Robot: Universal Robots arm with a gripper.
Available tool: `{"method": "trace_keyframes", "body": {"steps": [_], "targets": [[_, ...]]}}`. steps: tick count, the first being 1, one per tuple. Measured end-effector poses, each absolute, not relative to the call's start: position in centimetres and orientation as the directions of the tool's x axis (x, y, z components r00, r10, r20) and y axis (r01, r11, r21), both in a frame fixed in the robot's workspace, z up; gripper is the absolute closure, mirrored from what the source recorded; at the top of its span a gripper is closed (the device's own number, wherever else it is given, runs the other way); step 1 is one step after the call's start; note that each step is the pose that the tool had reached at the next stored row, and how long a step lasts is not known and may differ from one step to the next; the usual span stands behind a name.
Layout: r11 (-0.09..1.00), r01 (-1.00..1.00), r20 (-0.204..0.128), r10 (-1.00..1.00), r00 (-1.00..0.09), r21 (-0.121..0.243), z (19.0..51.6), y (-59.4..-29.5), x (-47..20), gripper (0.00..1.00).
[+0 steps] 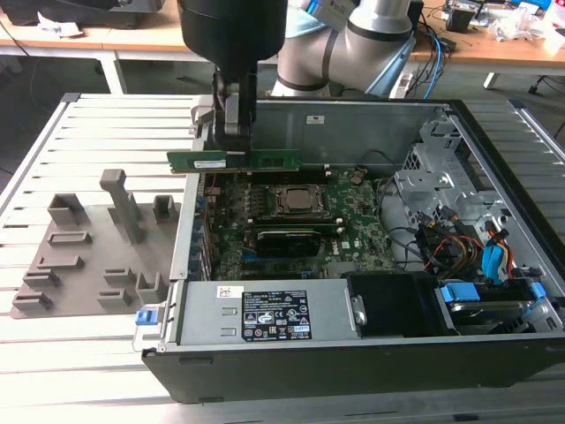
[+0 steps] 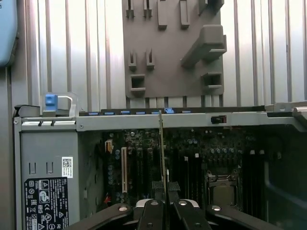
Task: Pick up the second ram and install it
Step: 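Pick up the second ram and move it above second insertion slot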
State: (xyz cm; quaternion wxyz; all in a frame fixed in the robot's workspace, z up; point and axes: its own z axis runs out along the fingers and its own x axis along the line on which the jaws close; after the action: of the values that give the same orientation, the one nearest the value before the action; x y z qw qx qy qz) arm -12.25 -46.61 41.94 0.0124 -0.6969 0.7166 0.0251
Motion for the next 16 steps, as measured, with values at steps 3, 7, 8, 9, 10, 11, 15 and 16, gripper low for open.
{"method": "trace_keyframes", "body": {"steps": [3, 7, 8, 9, 10, 11, 15, 16], "targets": [[0.027, -0.999, -0.053, -0.998, -0.028, 0.019, 41.9, -46.6, -11.1, 0.86], [0.027, -0.999, -0.053, -0.998, -0.028, 0.019, 41.9, -46.6, -9.9, 0.86], [0.027, -0.999, -0.053, -0.998, -0.028, 0.019, 41.9, -46.6, -9.6, 0.86], [0.027, -0.999, -0.053, -0.998, -0.028, 0.019, 41.9, -46.6, -9.3, 0.86], [0.027, -0.999, -0.053, -0.998, -0.028, 0.019, 41.9, -46.6, -8.9, 0.86], [0.027, -0.999, -0.053, -0.998, -0.028, 0.019, 41.9, -46.6, -8.5, 0.86], [0.027, -0.999, -0.053, -0.998, -0.028, 0.019, 41.9, -46.6, -7.1, 0.86], [0.027, -0.999, -0.053, -0.998, -0.028, 0.019, 41.9, -46.6, -6.9, 0.86]]}}
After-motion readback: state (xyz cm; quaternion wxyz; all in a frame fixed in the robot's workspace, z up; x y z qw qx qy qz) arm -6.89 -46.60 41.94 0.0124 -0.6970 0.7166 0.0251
